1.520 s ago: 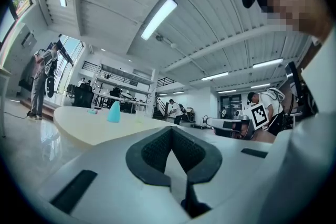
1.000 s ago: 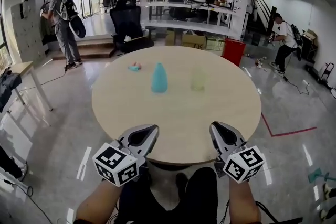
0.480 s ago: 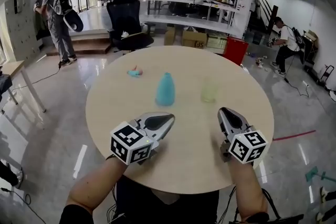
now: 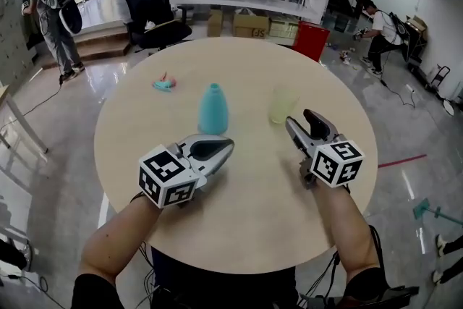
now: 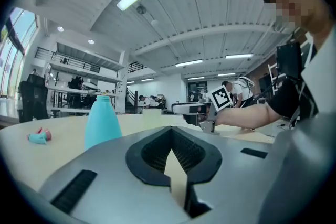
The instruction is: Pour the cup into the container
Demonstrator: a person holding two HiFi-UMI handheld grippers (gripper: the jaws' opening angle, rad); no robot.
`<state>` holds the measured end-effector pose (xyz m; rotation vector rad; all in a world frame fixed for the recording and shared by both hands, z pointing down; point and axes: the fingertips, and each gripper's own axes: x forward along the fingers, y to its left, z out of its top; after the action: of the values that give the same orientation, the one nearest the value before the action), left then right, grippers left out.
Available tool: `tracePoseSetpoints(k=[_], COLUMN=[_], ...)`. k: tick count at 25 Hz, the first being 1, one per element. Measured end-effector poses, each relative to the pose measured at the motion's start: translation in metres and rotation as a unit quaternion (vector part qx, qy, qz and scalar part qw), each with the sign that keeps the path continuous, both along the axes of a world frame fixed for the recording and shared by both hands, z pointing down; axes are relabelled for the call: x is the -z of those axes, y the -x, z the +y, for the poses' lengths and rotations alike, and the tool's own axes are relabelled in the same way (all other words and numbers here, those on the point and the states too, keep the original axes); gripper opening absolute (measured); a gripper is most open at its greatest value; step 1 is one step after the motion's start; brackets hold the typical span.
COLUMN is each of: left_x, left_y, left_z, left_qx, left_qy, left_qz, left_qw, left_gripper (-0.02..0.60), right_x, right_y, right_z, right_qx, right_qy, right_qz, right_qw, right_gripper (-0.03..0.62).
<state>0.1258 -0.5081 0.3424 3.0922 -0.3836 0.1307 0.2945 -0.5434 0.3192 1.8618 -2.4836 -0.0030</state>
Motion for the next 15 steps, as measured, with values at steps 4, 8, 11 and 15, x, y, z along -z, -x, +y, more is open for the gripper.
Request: tracePoseSetpoints(k=[4, 8, 11, 15], left_x=[0.004, 0.009, 0.004, -0.001], left_y=[-0.001, -0.001, -0.003, -0.014], left_z=[0.004, 0.002, 0.012, 0.031], left_qx=[-0.026, -0.034, -0.049, -0.058], left_qy=[0.021, 0.013, 0.004, 0.011], left_qz=[0.028, 0.038, 0.024, 0.007], left_qw=[0.999, 0.9986, 0.9985, 0.9982], left_gripper=[-0.006, -0.006, -0.006, -0.006], right_x=[0.004, -0.001, -0.011, -0.025], right_y=[-0.007, -0.012, -0.016, -0.024], right_z=[-0.015, -0.033, -0.039, -0.032], right_qx=[-0.004, -0.015, -0.011, -0.003], right_qy=[-0.004, -0.001, 0.01, 0.039], right_qz=[-0.019, -0.007, -0.014, -0.005], right_qw=[1.0, 1.0, 1.0, 0.999], right_gripper=[0.288, 0.34, 0.38, 0.385])
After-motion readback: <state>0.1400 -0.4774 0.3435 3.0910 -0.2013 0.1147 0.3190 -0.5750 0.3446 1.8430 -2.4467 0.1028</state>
